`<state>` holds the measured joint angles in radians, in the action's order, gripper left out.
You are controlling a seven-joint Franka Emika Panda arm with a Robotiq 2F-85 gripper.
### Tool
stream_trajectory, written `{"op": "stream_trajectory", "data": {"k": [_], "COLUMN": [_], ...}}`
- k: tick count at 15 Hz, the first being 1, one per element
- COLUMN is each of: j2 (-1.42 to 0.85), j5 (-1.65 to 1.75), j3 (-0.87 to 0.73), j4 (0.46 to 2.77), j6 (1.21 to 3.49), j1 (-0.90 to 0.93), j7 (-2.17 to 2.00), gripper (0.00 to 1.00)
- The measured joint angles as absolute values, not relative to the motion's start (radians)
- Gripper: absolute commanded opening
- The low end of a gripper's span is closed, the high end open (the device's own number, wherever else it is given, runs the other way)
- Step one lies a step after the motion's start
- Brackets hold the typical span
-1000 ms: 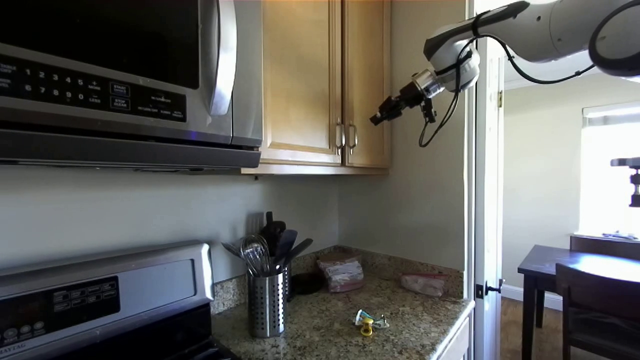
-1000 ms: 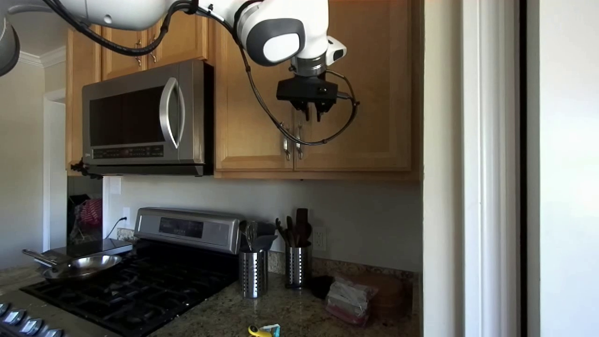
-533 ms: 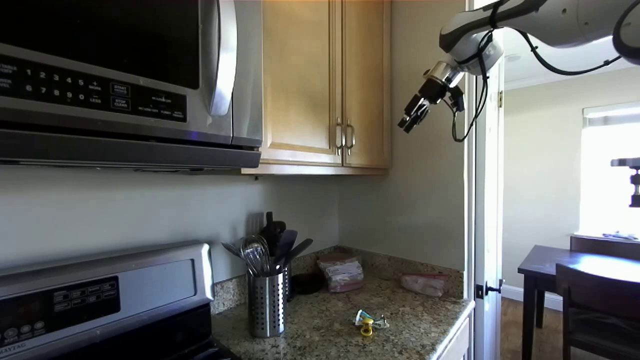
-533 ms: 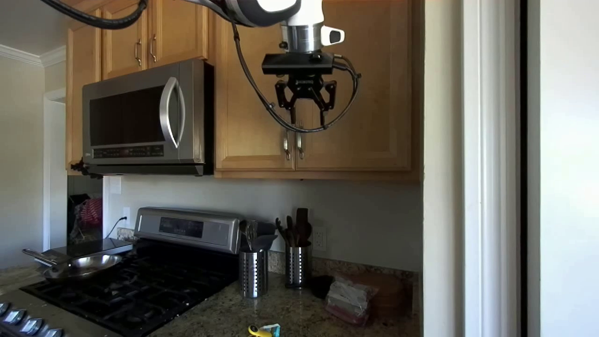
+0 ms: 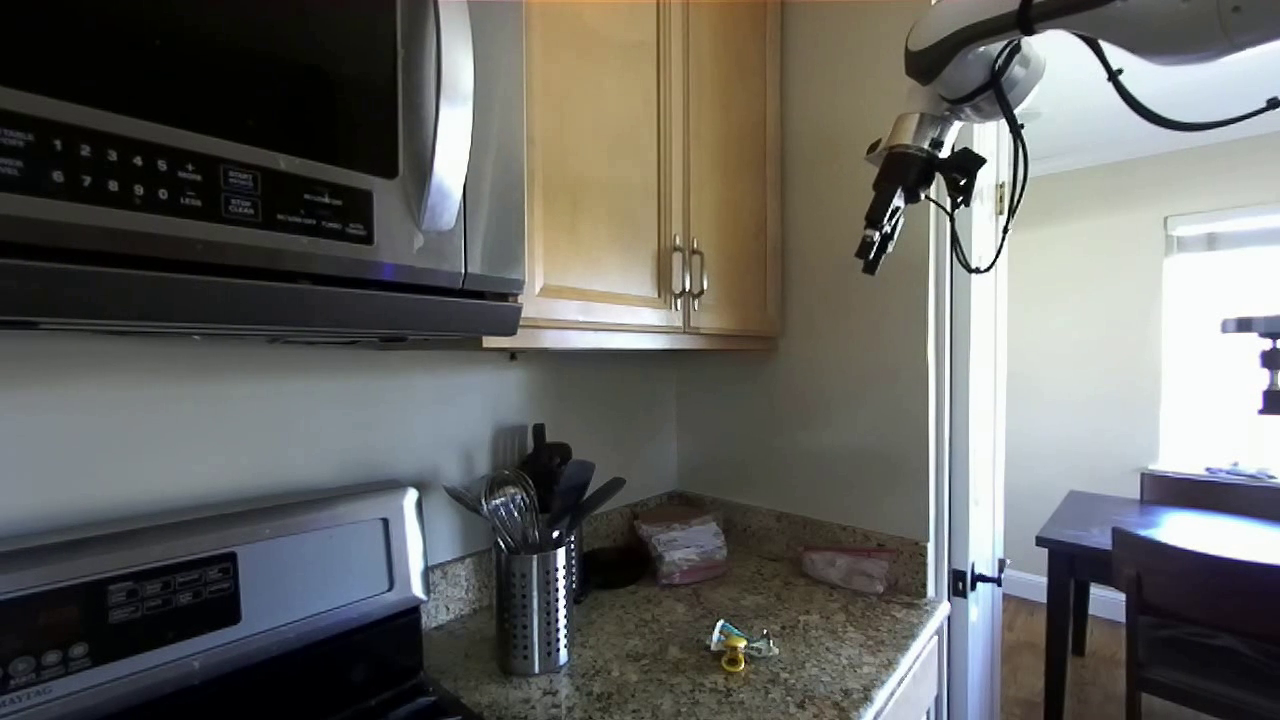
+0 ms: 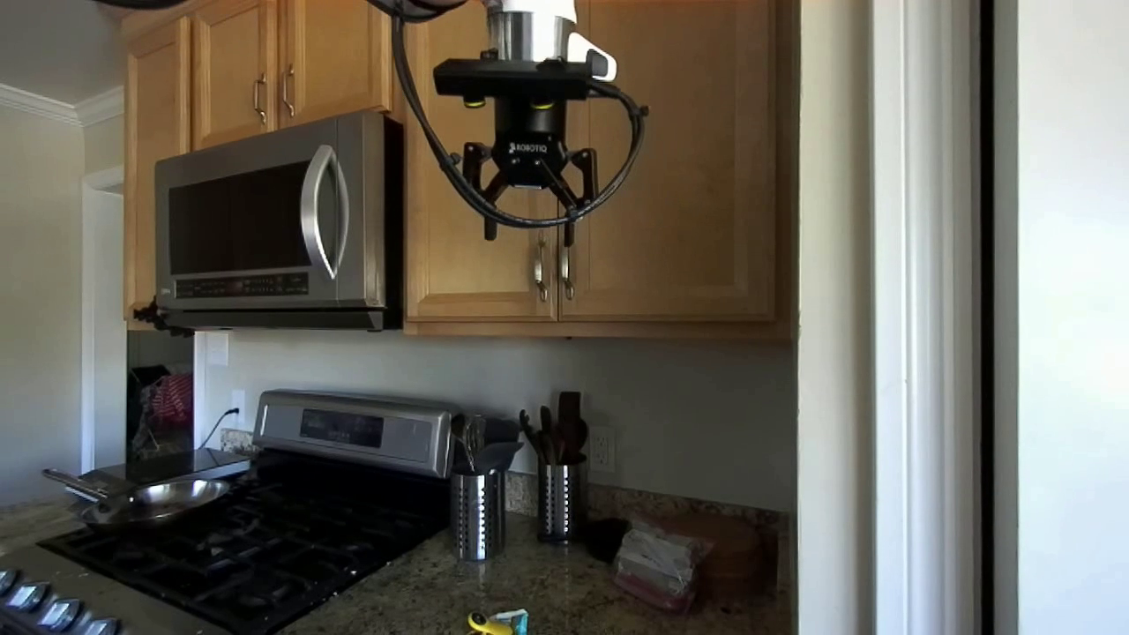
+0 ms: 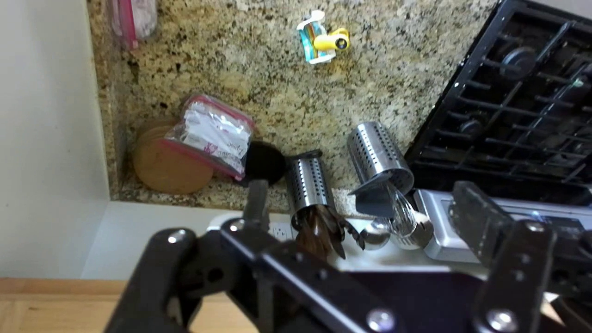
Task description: Open the cupboard, take an object from it and place it on the counter then close the cupboard
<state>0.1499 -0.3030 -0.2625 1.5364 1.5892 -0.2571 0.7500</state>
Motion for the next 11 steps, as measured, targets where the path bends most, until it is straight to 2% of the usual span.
{"op": "stream_trajectory", "data": {"k": [4, 11], "j2": [0.184, 0.203], "j5": [-0.269, -0.261], "j3": [-0.256, -0.208], "j4": [1.647, 1.942], "j6": [1.607, 1.935], "j1": [-0.235, -0.173], "j7": [0.750, 0.752], "gripper": [1.00, 1.00]}}
